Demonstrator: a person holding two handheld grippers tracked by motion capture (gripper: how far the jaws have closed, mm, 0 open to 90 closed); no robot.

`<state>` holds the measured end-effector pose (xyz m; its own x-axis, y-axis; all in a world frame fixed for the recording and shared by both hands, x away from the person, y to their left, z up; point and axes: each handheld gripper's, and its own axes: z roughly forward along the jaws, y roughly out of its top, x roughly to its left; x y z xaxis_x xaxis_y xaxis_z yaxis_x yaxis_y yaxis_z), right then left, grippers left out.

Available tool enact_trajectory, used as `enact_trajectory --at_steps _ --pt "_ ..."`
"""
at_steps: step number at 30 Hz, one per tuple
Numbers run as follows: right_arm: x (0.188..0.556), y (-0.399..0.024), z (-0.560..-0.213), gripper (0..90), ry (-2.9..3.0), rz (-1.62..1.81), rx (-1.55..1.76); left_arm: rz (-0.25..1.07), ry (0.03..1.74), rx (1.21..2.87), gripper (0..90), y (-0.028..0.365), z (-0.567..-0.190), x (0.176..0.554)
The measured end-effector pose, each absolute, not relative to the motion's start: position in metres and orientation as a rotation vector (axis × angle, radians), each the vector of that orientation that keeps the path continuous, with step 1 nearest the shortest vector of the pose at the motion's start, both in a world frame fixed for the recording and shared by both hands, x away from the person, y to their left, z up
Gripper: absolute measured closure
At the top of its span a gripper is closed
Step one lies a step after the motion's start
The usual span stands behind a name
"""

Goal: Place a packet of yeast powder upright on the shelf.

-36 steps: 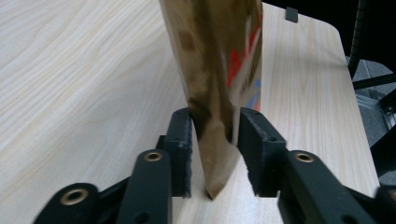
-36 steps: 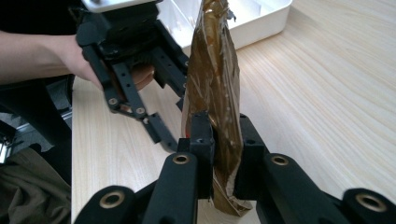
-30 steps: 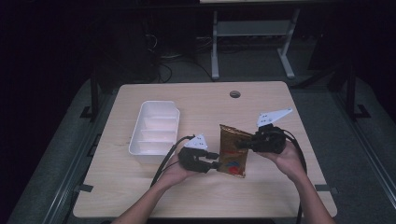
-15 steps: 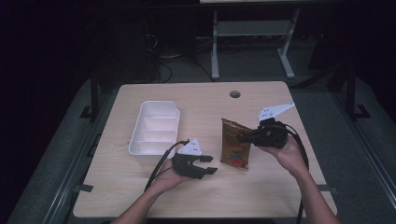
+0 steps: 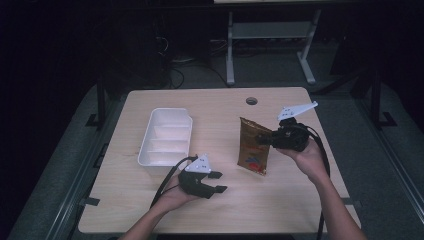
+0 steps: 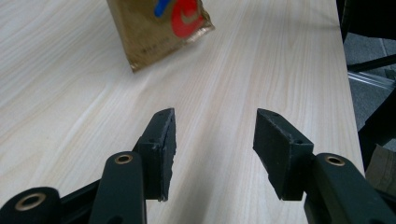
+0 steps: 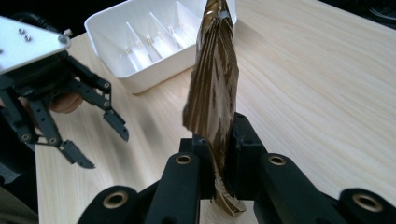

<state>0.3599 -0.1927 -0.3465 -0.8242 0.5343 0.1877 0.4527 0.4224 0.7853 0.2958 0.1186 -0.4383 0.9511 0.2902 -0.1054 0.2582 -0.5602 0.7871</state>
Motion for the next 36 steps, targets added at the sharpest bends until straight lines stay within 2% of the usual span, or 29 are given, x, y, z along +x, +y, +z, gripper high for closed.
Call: enact_trajectory --at_steps 18,36 --pt "0.378 -0.185 -0.336 82.6 2.54 1.353 0.941 0.065 0.38 2.205 39.8 0.127 -0.443 0.287" --pt "0.387 -0.174 -0.327 82.4 2.54 1.356 0.927 0.076 0.391 2.198 35.2 0.129 -0.444 0.286"
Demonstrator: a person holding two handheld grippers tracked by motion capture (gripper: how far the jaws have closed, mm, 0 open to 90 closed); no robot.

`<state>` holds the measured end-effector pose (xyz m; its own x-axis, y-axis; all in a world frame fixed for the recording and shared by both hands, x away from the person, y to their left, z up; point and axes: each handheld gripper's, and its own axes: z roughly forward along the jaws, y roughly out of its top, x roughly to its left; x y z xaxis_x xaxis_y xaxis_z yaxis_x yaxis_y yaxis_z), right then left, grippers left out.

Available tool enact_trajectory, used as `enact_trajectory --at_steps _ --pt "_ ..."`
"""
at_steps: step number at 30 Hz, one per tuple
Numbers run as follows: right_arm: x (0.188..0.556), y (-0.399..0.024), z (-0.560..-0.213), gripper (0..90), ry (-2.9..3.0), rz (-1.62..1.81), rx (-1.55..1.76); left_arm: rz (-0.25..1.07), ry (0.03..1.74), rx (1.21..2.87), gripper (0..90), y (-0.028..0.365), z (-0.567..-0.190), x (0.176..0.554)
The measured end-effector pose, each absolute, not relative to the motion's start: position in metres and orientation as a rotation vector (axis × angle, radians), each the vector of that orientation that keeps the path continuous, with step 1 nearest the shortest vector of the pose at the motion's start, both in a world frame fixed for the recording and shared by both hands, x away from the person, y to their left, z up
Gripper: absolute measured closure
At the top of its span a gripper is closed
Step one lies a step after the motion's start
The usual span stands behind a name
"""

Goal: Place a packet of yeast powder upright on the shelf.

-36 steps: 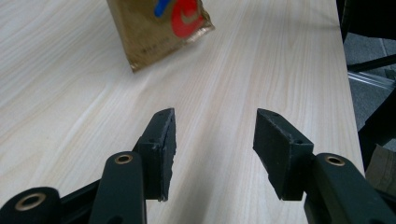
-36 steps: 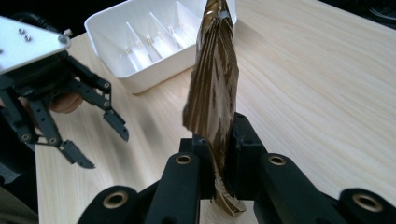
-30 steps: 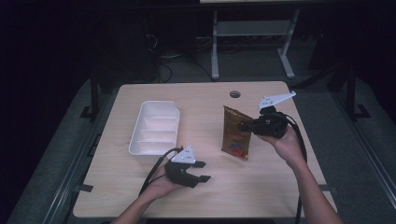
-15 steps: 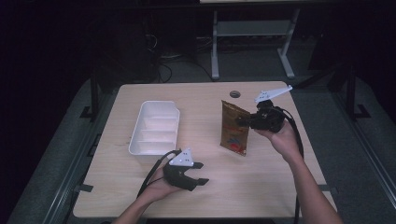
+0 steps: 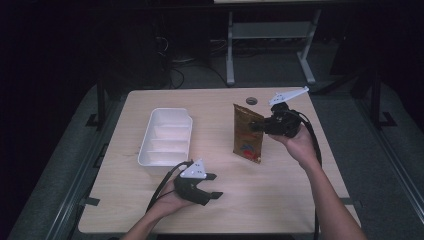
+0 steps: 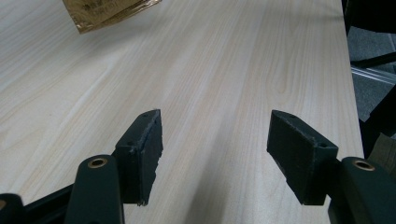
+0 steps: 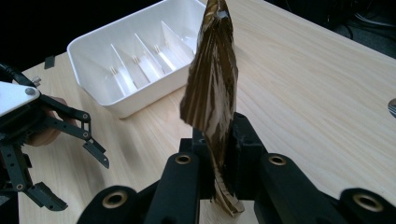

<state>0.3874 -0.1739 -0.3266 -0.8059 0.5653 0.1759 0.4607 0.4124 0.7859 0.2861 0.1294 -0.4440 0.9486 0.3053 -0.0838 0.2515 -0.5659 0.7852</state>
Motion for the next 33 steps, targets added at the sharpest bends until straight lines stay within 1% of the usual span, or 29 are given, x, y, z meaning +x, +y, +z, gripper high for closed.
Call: enact_trajectory --at_steps 10,33 --pt "0.395 -0.159 -0.318 82.5 2.552 1.366 0.896 0.085 0.388 2.201 32.6 0.13 -0.445 0.285" --pt "0.413 -0.117 -0.295 82.6 2.577 1.398 0.805 0.093 0.387 2.191 29.5 0.129 -0.444 0.284"
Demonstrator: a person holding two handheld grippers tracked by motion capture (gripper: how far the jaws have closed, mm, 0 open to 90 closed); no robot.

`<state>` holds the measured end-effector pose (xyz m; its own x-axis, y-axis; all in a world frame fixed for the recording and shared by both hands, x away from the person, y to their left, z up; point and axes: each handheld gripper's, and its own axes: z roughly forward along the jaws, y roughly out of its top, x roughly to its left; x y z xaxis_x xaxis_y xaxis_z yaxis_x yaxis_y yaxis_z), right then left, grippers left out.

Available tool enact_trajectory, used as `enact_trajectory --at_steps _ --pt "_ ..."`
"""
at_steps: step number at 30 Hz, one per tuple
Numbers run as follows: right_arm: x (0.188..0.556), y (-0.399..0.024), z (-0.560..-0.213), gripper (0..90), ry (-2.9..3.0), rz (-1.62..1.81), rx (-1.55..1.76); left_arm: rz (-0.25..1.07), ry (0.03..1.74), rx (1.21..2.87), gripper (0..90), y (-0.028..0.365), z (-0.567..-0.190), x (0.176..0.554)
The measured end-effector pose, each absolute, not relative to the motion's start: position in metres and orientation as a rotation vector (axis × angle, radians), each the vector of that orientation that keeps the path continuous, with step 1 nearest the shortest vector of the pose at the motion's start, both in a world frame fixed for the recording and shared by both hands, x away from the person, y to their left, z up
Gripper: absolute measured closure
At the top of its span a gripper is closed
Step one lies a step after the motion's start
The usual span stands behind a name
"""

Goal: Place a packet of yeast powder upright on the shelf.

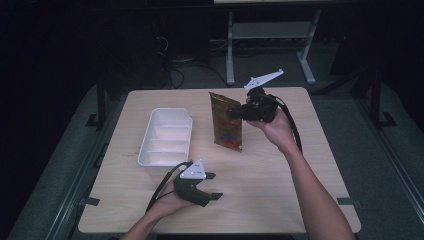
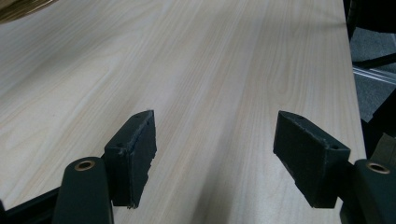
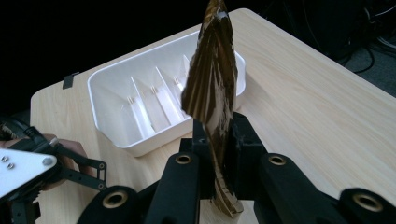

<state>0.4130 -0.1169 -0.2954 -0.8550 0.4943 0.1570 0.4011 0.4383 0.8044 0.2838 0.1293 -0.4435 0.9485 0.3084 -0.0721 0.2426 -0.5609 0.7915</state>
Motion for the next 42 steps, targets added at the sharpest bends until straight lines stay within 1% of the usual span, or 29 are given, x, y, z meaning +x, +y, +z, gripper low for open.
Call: enact_trajectory --at_steps 29,42 --pt "0.443 -0.07 -0.274 82.8 2.594 1.456 0.736 0.103 0.386 2.19 28.8 0.131 -0.444 0.284" --pt "0.452 -0.05 -0.272 82.9 2.608 1.473 0.709 0.107 0.382 2.191 28.8 0.133 -0.444 0.284"
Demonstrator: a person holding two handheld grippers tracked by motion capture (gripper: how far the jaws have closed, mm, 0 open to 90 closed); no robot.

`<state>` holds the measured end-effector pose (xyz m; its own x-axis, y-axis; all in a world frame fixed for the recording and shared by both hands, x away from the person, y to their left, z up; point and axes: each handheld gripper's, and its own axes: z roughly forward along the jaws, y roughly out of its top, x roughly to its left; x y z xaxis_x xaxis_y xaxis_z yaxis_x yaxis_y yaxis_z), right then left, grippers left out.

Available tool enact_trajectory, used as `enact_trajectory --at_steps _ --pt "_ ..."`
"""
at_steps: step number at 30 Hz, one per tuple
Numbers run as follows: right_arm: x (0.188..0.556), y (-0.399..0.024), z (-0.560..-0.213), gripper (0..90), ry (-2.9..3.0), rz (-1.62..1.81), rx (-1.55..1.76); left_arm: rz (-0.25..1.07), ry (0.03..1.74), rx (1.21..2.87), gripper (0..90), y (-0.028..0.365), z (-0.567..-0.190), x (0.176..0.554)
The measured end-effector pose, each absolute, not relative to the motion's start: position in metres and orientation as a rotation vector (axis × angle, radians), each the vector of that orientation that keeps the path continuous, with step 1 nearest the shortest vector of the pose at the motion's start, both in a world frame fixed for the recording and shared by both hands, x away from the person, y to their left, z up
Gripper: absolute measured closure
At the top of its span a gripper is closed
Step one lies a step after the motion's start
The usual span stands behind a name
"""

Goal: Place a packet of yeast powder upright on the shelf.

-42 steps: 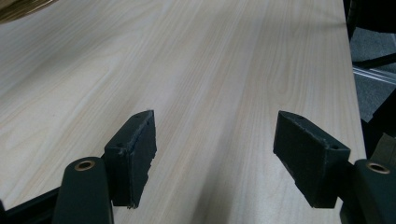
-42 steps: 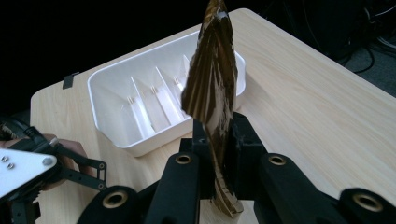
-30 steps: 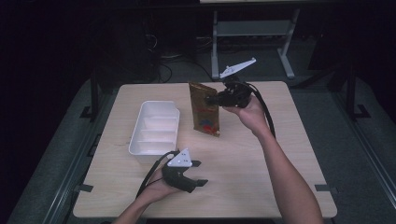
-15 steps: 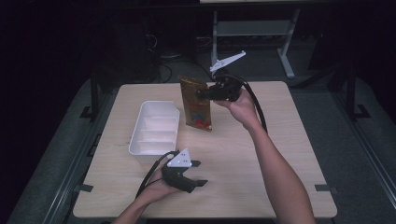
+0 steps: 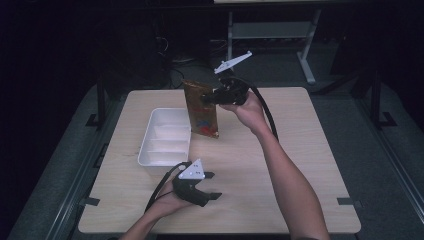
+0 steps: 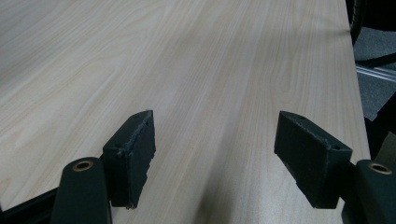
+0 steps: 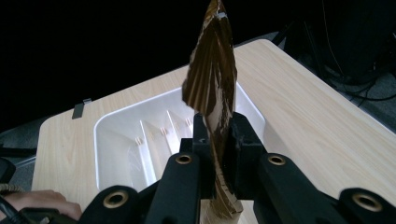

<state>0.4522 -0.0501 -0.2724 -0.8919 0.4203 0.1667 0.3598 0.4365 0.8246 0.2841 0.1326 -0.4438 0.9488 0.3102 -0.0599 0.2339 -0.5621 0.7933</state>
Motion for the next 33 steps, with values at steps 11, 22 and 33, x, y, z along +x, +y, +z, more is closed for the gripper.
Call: enact_trajectory --at_steps 11,22,33 --pt "0.459 -0.032 -0.269 82.9 2.616 1.496 0.67 0.112 0.379 2.19 28.8 0.134 -0.443 0.284" --pt "0.461 -0.008 -0.263 82.9 2.635 1.498 0.617 0.111 0.38 2.186 28.8 0.135 -0.443 0.283" --pt "0.468 0.02 -0.264 82.9 2.664 1.505 0.581 0.111 0.38 2.185 28.8 0.136 -0.442 0.283"
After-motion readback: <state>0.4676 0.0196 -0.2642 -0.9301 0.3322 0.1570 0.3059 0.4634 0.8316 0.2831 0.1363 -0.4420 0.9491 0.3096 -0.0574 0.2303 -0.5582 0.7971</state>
